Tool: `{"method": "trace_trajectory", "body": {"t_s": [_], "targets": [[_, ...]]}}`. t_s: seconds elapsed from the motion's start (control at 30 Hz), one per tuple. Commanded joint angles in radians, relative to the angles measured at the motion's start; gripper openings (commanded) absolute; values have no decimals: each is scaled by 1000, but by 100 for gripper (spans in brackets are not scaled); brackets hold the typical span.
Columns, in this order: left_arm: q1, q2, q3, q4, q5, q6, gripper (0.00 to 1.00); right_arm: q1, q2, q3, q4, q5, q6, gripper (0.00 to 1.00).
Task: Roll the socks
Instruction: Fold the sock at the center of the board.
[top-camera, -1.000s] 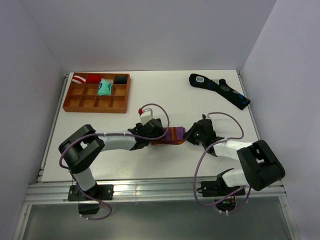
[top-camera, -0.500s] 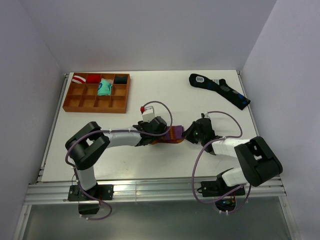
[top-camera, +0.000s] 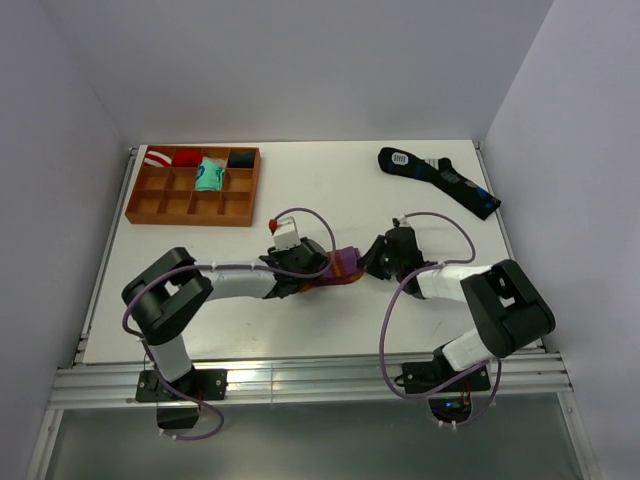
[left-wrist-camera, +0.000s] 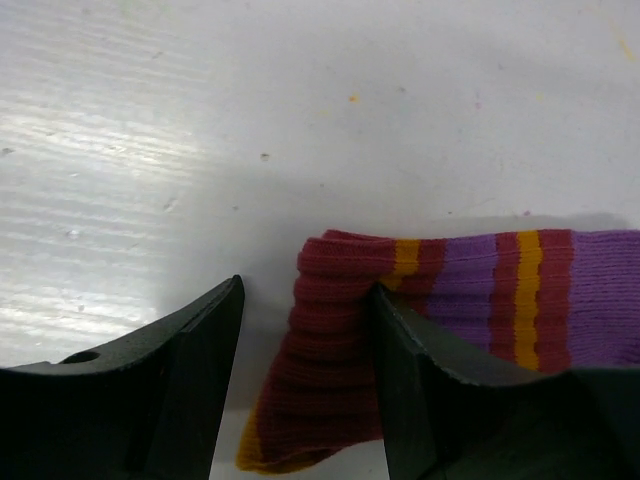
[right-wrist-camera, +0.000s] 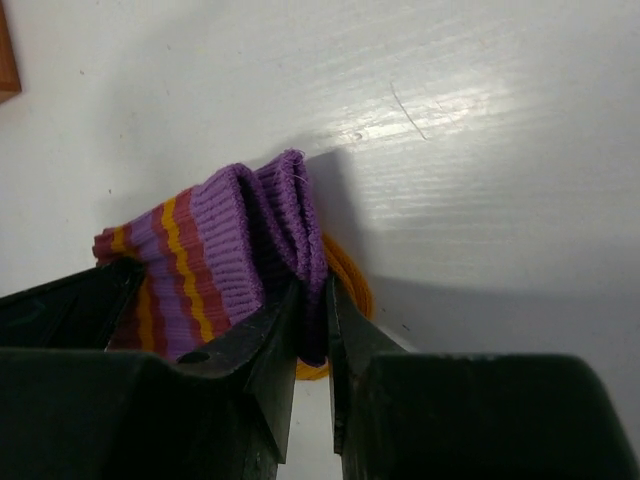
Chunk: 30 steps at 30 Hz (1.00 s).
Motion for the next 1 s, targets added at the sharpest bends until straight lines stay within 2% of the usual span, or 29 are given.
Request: {"method": "trace_trajectory", "body": {"t_s": [0.0, 0.1, 0.2, 0.3, 0.53, 0.77, 0.97], "targets": [[6, -14, -104, -176, 5, -40, 60, 4, 48, 52, -126, 31, -77, 23], [6, -36, -118, -192, -2, -51, 61, 4, 56, 67, -126, 14, -82, 24], [6, -57, -139, -194, -1, -62, 62, 5, 35, 69, -117, -2, -94, 41], [4, -72, -152, -186, 7, -66, 62, 4, 10, 81, -124, -20, -114, 50], [1, -88, -152, -180, 8, -68, 68, 4, -73, 98, -213, 47, -111, 53], [-6, -111, -110, -194, 1, -45, 71, 5, -156, 66, -169, 24, -120, 55], [-14, -118, -74, -200, -4, -33, 71, 73, -156, 151, -220, 67, -163, 50]]}}
